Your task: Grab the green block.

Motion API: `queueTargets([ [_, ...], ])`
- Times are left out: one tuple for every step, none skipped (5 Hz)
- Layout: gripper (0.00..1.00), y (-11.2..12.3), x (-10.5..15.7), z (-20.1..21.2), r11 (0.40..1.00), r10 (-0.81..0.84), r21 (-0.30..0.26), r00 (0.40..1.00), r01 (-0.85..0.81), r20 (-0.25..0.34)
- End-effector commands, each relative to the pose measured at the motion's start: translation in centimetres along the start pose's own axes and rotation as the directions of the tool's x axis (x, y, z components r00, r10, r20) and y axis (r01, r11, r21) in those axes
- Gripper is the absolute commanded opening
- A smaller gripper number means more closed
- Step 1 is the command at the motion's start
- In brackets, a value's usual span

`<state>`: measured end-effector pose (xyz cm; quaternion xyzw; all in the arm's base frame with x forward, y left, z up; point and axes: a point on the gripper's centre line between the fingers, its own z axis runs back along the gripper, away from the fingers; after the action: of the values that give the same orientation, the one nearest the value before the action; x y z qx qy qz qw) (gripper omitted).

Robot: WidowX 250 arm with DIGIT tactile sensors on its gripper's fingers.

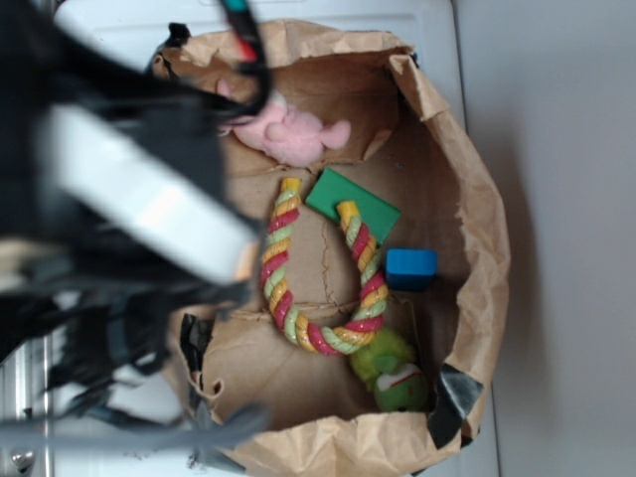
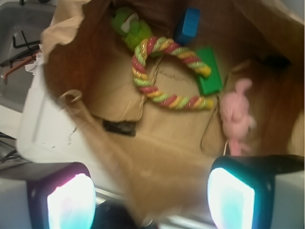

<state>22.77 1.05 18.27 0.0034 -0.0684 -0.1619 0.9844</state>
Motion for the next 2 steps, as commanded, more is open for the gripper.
queueTargets([
  [1.00, 3.0, 3.1, -1.1, 0.999, 0.040, 0.028, 0.999, -0.040, 0.030],
  [1.00, 3.1, 4.0, -2.9, 1.000, 0.020, 0.021, 0.999, -0.020, 0.032],
])
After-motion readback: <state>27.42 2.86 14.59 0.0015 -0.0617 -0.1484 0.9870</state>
